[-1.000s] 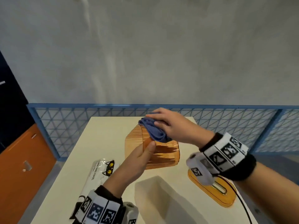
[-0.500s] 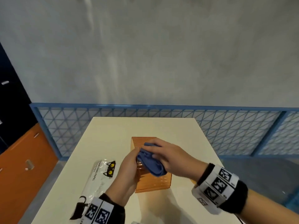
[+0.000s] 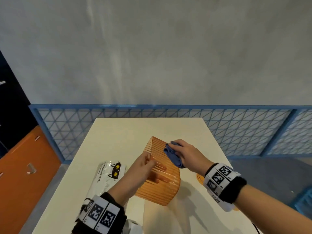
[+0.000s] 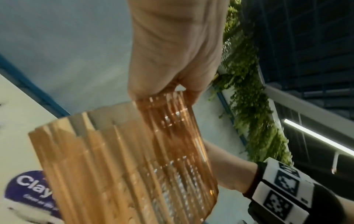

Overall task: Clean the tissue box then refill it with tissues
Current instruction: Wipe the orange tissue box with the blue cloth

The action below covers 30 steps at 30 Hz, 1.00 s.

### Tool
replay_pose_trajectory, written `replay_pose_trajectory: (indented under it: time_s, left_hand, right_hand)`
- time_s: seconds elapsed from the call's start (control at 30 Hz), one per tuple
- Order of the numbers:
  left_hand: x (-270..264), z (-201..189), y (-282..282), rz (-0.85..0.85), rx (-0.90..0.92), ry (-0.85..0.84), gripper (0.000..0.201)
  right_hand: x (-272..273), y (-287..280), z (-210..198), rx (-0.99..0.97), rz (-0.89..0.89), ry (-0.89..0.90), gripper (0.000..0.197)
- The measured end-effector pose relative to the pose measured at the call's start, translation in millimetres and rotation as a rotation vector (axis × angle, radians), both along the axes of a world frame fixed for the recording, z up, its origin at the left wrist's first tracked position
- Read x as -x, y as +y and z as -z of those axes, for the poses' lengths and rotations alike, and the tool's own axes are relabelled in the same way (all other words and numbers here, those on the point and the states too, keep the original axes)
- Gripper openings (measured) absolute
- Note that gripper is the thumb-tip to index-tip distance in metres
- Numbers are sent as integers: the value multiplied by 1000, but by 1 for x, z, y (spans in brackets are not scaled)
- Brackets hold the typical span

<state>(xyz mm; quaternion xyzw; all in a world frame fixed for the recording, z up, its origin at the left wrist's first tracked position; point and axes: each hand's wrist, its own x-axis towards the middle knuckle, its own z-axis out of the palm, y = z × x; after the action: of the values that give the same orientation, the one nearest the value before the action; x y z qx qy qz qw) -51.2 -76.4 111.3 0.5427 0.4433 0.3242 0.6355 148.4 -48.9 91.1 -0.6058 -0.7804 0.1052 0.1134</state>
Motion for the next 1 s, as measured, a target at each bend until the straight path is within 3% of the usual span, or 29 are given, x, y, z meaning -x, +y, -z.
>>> replay_pose_trajectory:
  time_s: [0.1, 0.17, 0.27, 0.33, 0.4, 0.43, 0.47, 0.5, 0.53, 0.63, 0.77, 0.87, 0.97, 1.0]
  left_hand:
    - [8, 19, 9, 88, -164, 238, 19]
    - [13, 38, 13, 219, -333, 455, 10]
    - [14, 65, 21, 351, -603, 855, 16]
    - [9, 76, 23, 408, -706, 1024, 19]
    - [3, 84, 22, 476, -787, 1115, 30]
    - [0, 88, 22, 513, -821, 1151, 36]
    - [-3, 92, 22, 543, -845, 1185, 39]
    - [-5, 94, 22, 568, -856, 1213, 39]
    - [-7, 94, 22, 582, -862, 1237, 39]
    - [-12, 95, 24, 598, -887, 1257, 41]
    - [-14, 108, 31, 630, -856, 1246, 36]
    - [-13, 118, 39, 640, -844, 1227, 35]
    - [-14, 122, 45, 645, -865, 1207, 38]
    - [-15, 122, 45, 644, -869, 1209, 38]
  right_hand:
    - [-30, -2, 41, 145, 161, -105, 39]
    - [-42, -15, 69, 279, 146, -187, 41]
    - [-44, -42, 99, 397, 138, -252, 43]
    - [-42, -61, 110, 354, 112, -307, 36]
    - [-46, -78, 131, 277, 179, -266, 52]
    - [-45, -88, 137, 493, 226, -195, 65]
    - [-45, -91, 139, 721, 271, 8, 68]
    - [-54, -94, 147, 608, 303, -31, 64]
    - [-58, -98, 156, 617, 330, -96, 62]
    - [-53, -108, 156, 577, 215, -135, 89]
    - [-54, -101, 162, 531, 227, -144, 119]
    - [-58, -110, 172, 527, 222, -142, 107]
    - [-57, -115, 168, 567, 285, -89, 62]
    - [-58, -114, 167, 577, 301, -116, 57]
